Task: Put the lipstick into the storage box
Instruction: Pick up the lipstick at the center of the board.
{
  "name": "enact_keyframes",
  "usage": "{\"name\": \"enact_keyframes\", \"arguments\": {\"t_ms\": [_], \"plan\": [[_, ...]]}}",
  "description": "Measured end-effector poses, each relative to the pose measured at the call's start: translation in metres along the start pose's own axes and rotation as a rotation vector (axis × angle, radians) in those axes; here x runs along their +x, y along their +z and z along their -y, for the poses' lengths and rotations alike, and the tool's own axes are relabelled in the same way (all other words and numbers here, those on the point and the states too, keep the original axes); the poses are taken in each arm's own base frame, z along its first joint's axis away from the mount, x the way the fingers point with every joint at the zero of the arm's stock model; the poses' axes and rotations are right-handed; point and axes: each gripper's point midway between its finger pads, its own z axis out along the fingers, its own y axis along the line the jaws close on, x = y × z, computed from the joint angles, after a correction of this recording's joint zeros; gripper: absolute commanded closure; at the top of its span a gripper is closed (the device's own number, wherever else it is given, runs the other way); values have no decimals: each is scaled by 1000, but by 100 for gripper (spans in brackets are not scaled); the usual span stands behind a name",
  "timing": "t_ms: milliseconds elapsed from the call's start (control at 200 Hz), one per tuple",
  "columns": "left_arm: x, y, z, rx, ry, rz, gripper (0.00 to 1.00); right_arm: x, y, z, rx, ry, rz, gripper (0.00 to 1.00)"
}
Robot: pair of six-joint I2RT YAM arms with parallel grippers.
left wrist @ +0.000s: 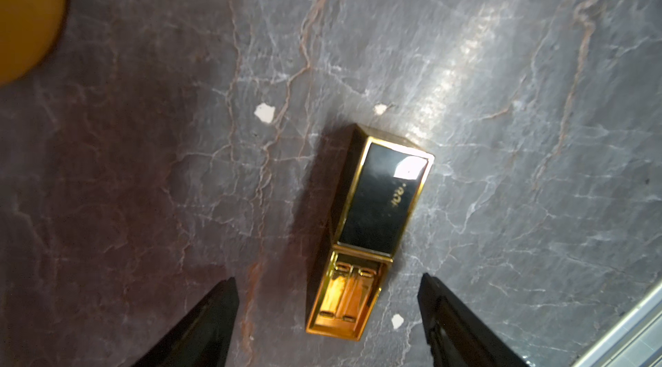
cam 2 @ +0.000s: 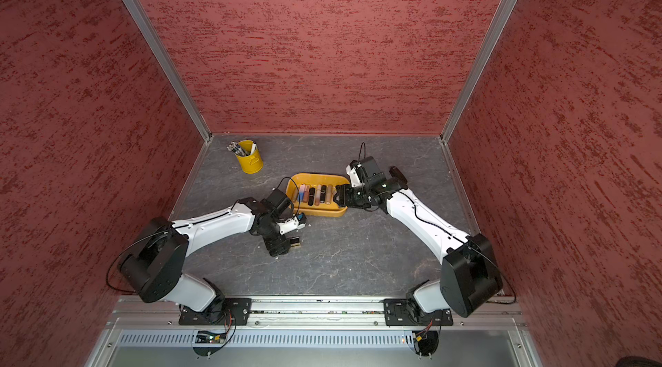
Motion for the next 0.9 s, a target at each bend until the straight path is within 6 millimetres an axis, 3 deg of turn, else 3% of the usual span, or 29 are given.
{"name": "enact_keyframes", "arguments": {"t_ms": [276,536,902], "plan": [[0,8,3,29,-2,-18,27,1,1,1,2,1,-3,46],[-5,9,1,33,-5,-16,43,1,1,1,0,-1,1,46],[-13,11,1,58,-9,-14,75,0,1,1,0,-1,1,46]]}}
